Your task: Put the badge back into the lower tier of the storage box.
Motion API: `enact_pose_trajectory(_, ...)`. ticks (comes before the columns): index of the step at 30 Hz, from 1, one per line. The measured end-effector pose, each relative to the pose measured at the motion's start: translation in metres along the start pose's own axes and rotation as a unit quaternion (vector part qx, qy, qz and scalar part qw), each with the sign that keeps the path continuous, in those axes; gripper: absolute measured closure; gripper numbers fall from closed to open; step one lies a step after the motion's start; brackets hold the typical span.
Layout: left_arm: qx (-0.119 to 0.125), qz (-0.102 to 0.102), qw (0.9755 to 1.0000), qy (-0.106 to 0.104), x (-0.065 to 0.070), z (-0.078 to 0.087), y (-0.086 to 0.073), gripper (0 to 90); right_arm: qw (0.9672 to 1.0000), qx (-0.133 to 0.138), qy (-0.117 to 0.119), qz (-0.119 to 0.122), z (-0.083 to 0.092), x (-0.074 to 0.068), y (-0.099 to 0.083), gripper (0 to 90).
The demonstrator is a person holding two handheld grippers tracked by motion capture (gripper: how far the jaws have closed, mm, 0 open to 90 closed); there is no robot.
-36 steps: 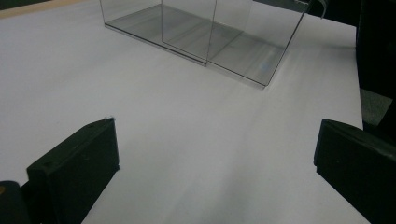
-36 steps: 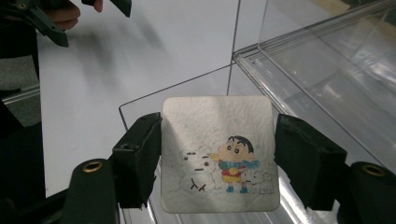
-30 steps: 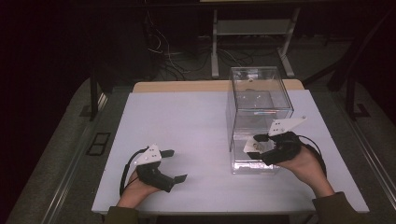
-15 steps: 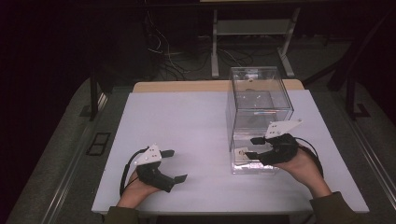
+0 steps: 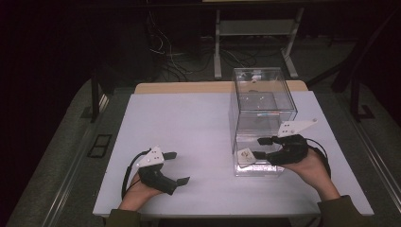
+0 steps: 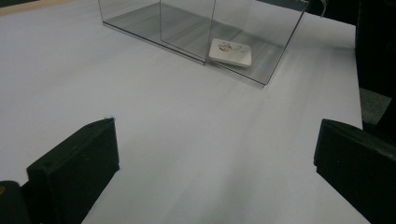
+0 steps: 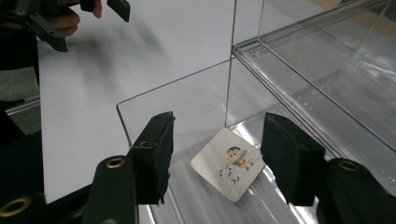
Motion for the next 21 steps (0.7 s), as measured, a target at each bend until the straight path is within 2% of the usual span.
enact_pose_trajectory(12,0.0,0.002,1.0,0.003,-0.001,-0.001,0.0,0.0,0.9996,0.023,0.012,-0.011,0.016,0.003,-0.002,41.1)
enact_pose_trajectory(21,0.0,0.003,1.0,0.002,0.0,0.0,-0.001,0.0,0.9992,0.033,0.011,-0.019,0.026,0.006,-0.006,40.3)
Point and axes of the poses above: each handheld gripper's, and its own axes: z roughly backward along the jaws, y roughly out of its top, x roughly to its right, the point moved 5 cm from there along -z, roughly forward along the jaws, and after that the axes turned 2 degrees about x, right-handed, at the moved point
